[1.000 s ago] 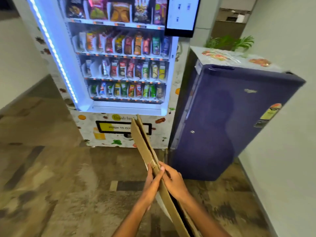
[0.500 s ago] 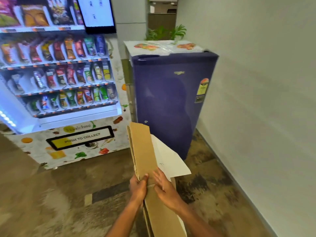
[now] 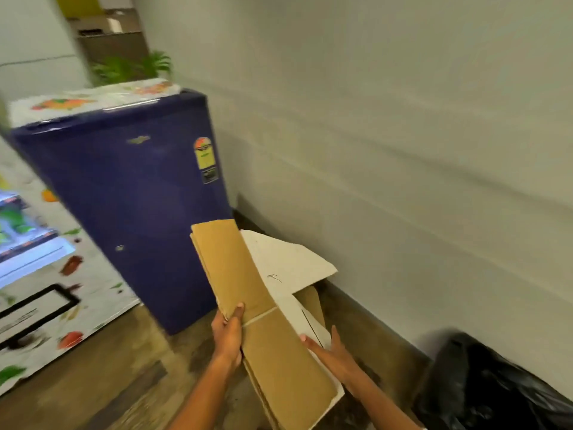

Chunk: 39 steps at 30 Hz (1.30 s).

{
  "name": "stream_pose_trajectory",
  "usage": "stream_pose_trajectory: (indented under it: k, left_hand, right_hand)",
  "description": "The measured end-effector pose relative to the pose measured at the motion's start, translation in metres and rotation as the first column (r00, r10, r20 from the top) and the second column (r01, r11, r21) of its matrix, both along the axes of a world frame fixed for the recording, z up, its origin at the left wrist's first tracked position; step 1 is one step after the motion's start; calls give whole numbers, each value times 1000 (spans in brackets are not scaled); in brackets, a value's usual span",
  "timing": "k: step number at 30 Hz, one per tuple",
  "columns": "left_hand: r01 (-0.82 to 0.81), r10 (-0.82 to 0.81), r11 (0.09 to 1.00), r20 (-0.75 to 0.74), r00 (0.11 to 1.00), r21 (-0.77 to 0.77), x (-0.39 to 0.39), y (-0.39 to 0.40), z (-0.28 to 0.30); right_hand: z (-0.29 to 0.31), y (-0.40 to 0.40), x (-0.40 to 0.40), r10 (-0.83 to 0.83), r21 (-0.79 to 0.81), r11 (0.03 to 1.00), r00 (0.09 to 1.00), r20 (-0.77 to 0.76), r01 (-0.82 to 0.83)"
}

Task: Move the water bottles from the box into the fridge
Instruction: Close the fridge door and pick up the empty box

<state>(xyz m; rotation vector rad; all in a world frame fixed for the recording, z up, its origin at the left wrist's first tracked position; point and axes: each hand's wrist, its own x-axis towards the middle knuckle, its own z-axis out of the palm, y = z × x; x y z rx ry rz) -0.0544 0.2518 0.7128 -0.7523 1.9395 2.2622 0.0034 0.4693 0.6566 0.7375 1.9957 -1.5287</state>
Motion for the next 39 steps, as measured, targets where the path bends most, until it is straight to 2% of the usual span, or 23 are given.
stream_pose_trajectory:
  k: [5,7,9,13,17,22,26,28,31,34,36,39]
  left_hand:
    - [114,-117,992,49,992,57,-1,87,-4]
    - [150,-155,987,76,985,63,-1,118,-7]
    - [190,-197,979,103,975,71,-3,145,-13]
    - [335,-341,940,136,930,60,-2,195,-26]
    - [487,-488,872,174,855,54,7,243,-38]
    - [663,-665,739,285,690,119,28,305,-60]
    - [781,-800,579,348,488,236,42,357,-72]
    - [835,-855,479,359,374,271,47,383,-75]
    - [873,-900,362,367,236,327,59,409,-78]
    - [908,-910,227,408,69,353,73,431,-86]
    - [924,-896,172,444,2,342,84,438,-88]
    - [934,-870,116,487,-69,338,103,452,-94]
  right_hand:
    - [6,79,43,-167,-115,979,986,10,167]
    - [4,106,62,-304,-167,939,953,4,301]
    - [5,128,81,-465,-249,853,884,34,459]
    - [2,154,116,-638,-402,661,757,143,633]
    - [-12,179,149,-739,-355,575,654,161,737]
    - [-10,210,194,-855,-300,411,478,199,861]
    - [-4,224,231,-905,-205,313,356,233,928]
    - [-16,226,252,-935,-155,199,235,264,968]
    - [-55,215,298,-967,-141,87,117,226,986]
    - [-22,204,293,-949,-87,-86,-55,309,992]
    - [-13,196,297,-925,-93,-201,-158,345,975]
    - [-18,192,317,-912,-94,-229,-180,368,969]
